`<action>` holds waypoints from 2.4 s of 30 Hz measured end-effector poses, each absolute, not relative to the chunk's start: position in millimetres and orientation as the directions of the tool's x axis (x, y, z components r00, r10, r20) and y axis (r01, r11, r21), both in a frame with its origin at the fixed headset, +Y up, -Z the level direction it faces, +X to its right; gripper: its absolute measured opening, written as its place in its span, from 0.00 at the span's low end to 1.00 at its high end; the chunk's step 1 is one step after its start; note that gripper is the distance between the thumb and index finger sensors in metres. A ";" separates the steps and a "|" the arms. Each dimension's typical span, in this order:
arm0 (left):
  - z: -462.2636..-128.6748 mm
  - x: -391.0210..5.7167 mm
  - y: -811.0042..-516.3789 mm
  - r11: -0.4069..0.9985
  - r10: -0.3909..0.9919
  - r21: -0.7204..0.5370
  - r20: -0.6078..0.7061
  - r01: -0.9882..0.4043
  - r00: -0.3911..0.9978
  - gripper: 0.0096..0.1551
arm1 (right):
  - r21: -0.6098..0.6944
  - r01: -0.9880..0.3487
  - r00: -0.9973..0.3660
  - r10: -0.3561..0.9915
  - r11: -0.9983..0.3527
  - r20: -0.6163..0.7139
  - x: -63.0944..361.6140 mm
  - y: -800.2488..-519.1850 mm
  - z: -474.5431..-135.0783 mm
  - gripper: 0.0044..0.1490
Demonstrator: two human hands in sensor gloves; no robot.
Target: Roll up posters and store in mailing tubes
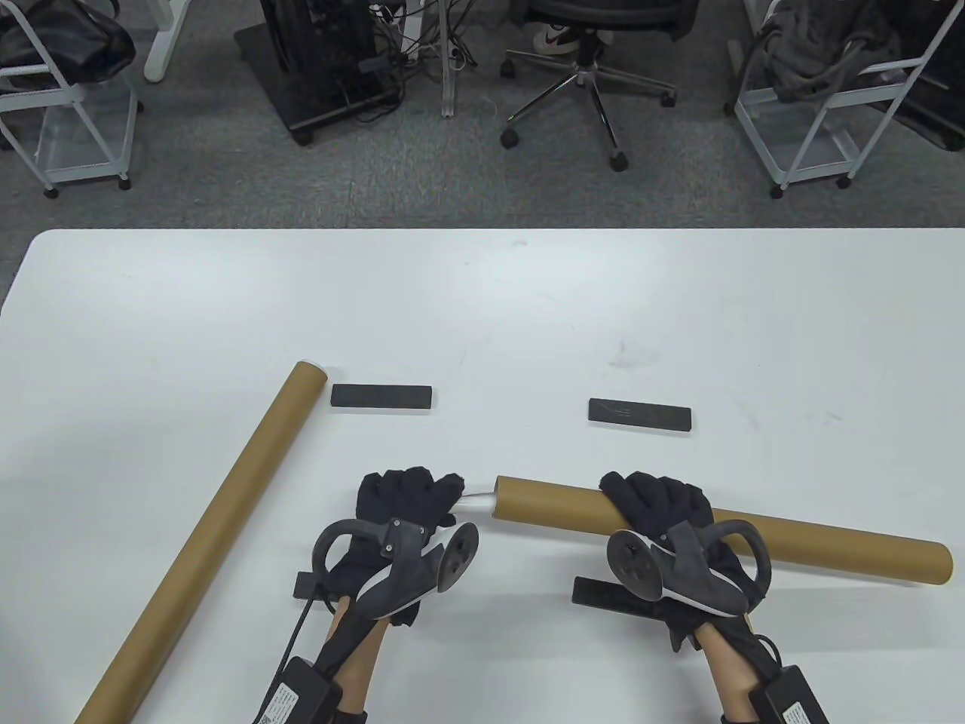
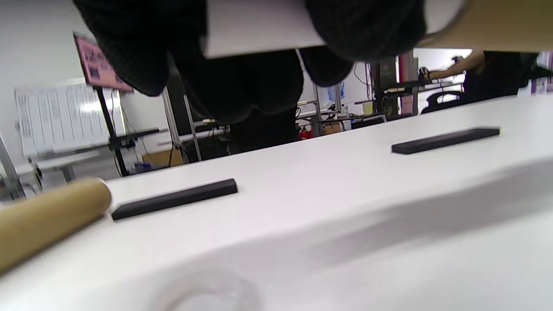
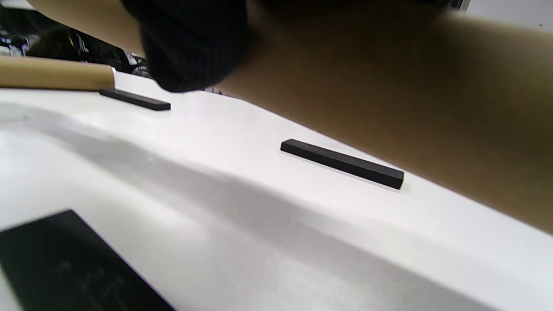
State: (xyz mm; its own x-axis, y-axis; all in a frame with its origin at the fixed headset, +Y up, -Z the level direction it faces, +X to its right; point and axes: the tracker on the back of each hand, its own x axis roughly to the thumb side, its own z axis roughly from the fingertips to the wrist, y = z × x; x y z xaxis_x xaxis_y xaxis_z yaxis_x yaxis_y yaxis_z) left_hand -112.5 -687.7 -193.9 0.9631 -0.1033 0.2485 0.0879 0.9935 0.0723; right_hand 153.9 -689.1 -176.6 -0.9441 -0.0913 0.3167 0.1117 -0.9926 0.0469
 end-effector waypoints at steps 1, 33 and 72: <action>-194.6 -115.0 -687.0 0.999 -0.017 0.048 0.238 0.006 0.971 0.33 | 0.037 0.115 -0.945 -0.098 -0.993 0.312 154.3 -687.8 -175.5 0.51; -196.5 -121.0 -699.4 0.334 0.925 -0.498 0.010 -0.800 0.380 0.56 | 0.032 0.160 -0.955 -0.146 -0.987 0.256 158.9 -689.7 -178.1 0.51; -221.1 -146.2 -741.3 0.903 -0.291 -0.283 0.148 0.323 0.945 0.45 | 0.063 0.183 -0.957 -0.163 -0.981 0.239 160.4 -690.1 -179.6 0.52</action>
State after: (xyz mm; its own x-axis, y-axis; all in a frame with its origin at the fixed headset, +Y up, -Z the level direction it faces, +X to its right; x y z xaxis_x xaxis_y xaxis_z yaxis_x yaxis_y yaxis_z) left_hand -146.2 -741.3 -221.1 0.9452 -0.2914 0.1475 0.3227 0.9032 -0.2832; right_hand 160.4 -690.1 -179.6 -0.9572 -0.1628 0.2394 0.1827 -0.9811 0.0632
